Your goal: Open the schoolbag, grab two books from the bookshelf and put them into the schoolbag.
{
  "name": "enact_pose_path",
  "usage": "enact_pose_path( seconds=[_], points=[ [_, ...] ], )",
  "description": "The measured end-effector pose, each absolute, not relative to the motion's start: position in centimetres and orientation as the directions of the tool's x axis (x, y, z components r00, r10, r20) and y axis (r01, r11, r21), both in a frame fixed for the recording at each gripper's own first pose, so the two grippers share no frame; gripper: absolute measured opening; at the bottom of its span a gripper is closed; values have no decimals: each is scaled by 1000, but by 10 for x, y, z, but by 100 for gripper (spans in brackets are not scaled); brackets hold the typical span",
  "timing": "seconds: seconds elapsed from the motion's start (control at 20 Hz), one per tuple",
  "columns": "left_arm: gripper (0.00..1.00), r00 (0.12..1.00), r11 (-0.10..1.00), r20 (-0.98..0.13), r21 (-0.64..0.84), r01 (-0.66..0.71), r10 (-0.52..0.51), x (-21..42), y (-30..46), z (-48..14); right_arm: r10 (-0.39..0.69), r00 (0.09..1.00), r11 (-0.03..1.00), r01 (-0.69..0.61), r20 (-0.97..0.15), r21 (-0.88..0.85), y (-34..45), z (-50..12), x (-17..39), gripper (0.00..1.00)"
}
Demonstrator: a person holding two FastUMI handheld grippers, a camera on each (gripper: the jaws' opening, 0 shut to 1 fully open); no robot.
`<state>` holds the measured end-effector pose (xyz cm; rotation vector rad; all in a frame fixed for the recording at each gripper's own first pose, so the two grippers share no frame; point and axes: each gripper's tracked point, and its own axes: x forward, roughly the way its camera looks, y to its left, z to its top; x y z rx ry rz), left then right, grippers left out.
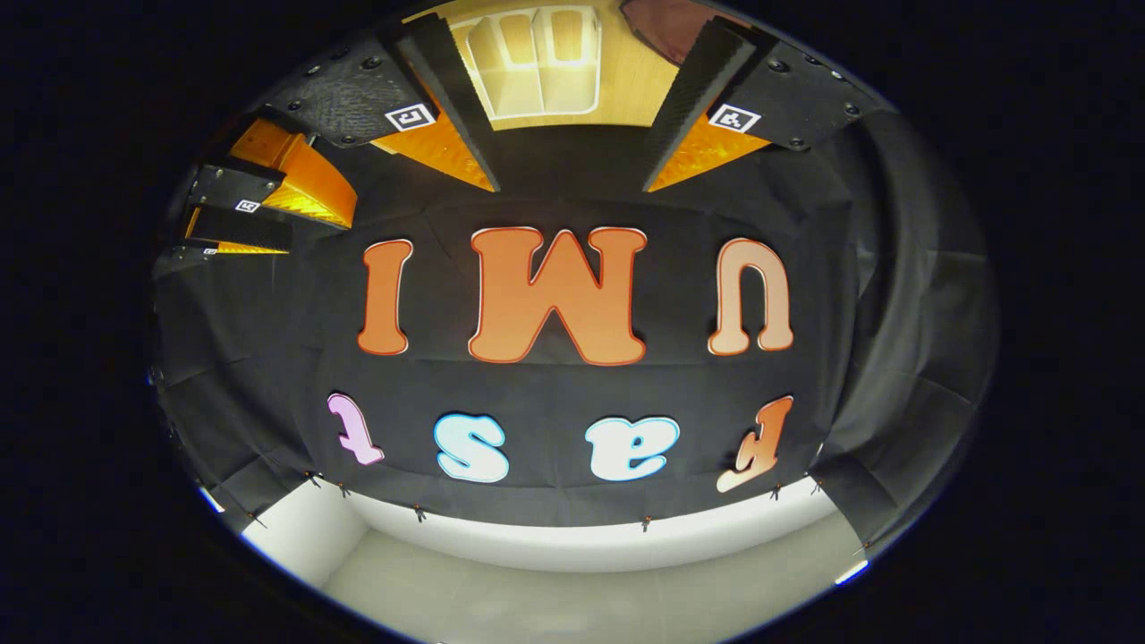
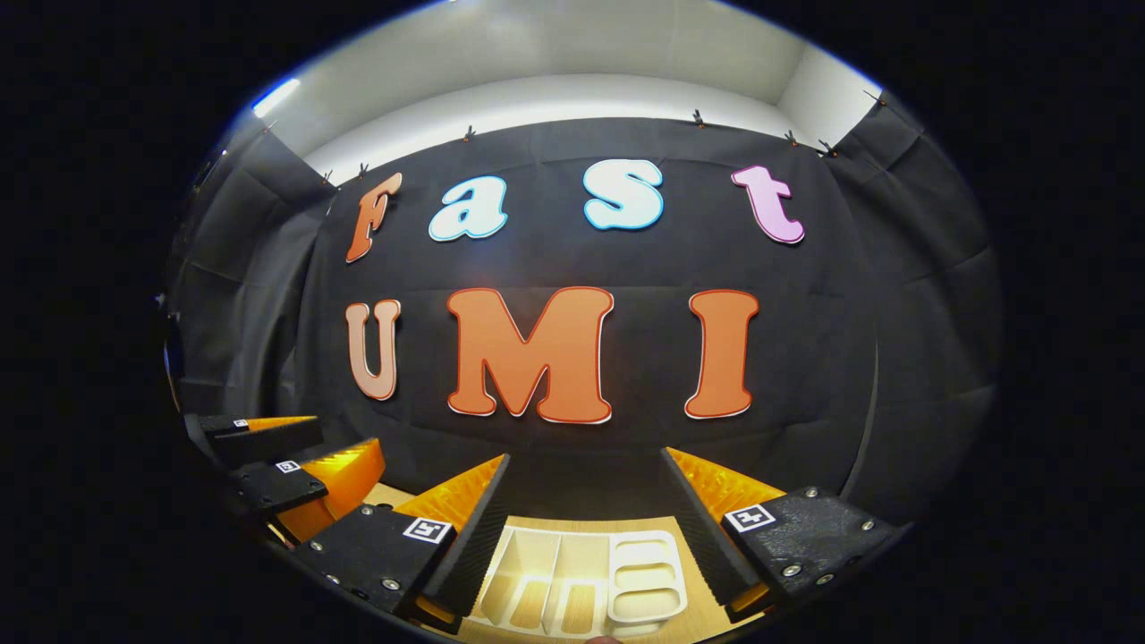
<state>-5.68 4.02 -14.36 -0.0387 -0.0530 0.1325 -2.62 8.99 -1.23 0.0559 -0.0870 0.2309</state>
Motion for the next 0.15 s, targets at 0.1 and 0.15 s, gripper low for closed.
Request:
enact_pose_path(
  seconds=[0.1, 0.15],
  points=[
    [94, 990, 991, 40, -28, -134, 135, -59, 40, -147, 236, 968, 970, -240, 82, 42, 93, -15, -27, 95],
    [95, 990, 991, 39, -28, -135, 136, -60, 41, -146, 242, 967, 968, -246, 80, 41, 93, -14, -28, 95]
  ],
)
